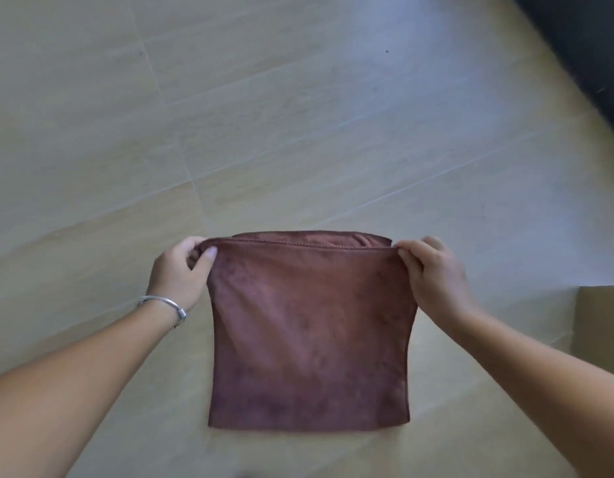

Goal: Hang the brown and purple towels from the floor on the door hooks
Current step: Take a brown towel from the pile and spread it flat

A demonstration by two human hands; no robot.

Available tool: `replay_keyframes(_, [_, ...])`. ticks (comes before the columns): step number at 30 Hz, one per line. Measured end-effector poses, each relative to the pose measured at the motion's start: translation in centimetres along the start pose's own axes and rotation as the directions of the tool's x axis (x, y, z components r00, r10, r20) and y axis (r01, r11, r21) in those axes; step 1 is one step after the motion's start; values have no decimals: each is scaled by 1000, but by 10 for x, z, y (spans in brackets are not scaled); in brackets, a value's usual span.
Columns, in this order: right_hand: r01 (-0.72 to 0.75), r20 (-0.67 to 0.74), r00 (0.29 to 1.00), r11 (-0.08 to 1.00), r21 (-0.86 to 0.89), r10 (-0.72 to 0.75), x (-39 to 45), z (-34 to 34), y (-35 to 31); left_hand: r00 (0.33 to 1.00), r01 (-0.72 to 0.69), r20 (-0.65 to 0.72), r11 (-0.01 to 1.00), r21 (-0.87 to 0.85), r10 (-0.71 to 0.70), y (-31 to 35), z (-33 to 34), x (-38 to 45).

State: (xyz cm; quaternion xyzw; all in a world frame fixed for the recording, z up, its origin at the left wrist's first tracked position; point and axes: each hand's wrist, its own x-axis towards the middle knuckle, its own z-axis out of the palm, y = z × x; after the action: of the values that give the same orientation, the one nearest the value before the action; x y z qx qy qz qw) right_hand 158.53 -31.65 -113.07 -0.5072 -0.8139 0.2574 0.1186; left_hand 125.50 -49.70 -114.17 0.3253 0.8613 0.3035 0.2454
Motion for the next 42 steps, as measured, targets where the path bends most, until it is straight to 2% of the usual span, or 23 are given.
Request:
replay_keyframes(4, [-109,16,994,988,-113,112,64,62,30,999,38,21,988,149,-41,-27,61,64])
replay_keyframes(6, [-143,1,989,970,-196,146,72,83,37,997,-41,-58,976,214,54,-31,82,74])
replay_keyframes(7, [-73,-20,997,974,-214,70,69,92,38,979,-144,-104,959,246,173,-32,88,72])
replay_keyframes(8, [73,-11,997,970,-231,-78,61,98,39,935,-304,-90,906,294,343,-34,93,64])
replay_keyframes(9, [261,40,965,932,-251,-260,50,104,41,859,-481,9,799,361,513,-36,96,52])
replay_keyframes(10, [432,121,902,860,-274,-415,35,108,45,756,-638,165,656,403,634,-41,99,36])
replay_keyframes(11, [540,218,841,791,-288,-495,20,110,50,673,-730,311,538,421,671,-48,102,18])
replay_keyframes(12, [582,309,809,753,-306,-500,5,112,54,635,-767,419,464,443,649,-55,105,-1])
replay_keyframes(13, [583,382,801,745,-325,-460,-8,113,58,636,-768,486,433,472,599,-63,109,-18])
replay_keyframes(15, [570,493,789,734,-369,-366,-23,112,63,666,-746,559,430,509,494,-70,112,-41])
replay_keyframes(18, [615,569,749,673,-410,-339,-6,108,64,646,-762,594,373,529,479,-66,114,-23])
replay_keyframes(20, [588,542,783,649,-483,-306,28,105,62,680,-732,586,362,577,440,-55,116,13])
replay_keyframes(23, [408,375,905,650,-641,-199,90,105,45,823,-566,475,373,735,313,-25,123,84])
replay_keyframes(25, [361,303,930,685,-633,-210,111,103,31,856,-507,411,351,788,314,-5,120,113])
replay_keyframes(28, [476,320,877,732,-487,-358,85,103,19,795,-593,435,390,704,422,-4,109,99])
replay_keyframes(30, [560,405,820,714,-420,-405,48,110,28,742,-661,461,415,625,487,-26,106,64])
replay_keyframes(32, [602,503,773,696,-392,-386,23,116,46,685,-721,525,366,589,506,-52,103,35])
replay_keyframes(35, [640,556,736,667,-383,-387,19,115,63,619,-773,579,282,569,530,-78,92,29])
replay_keyframes(37, [647,566,727,664,-374,-389,22,112,62,568,-806,596,237,543,567,-79,84,36])
replay_keyframes(40, [666,505,721,675,-318,-475,16,112,58,496,-860,605,256,441,623,-76,76,36])
replay_keyframes(42, [745,455,651,626,-230,-608,7,114,61,403,-911,570,253,325,716,-83,73,30])
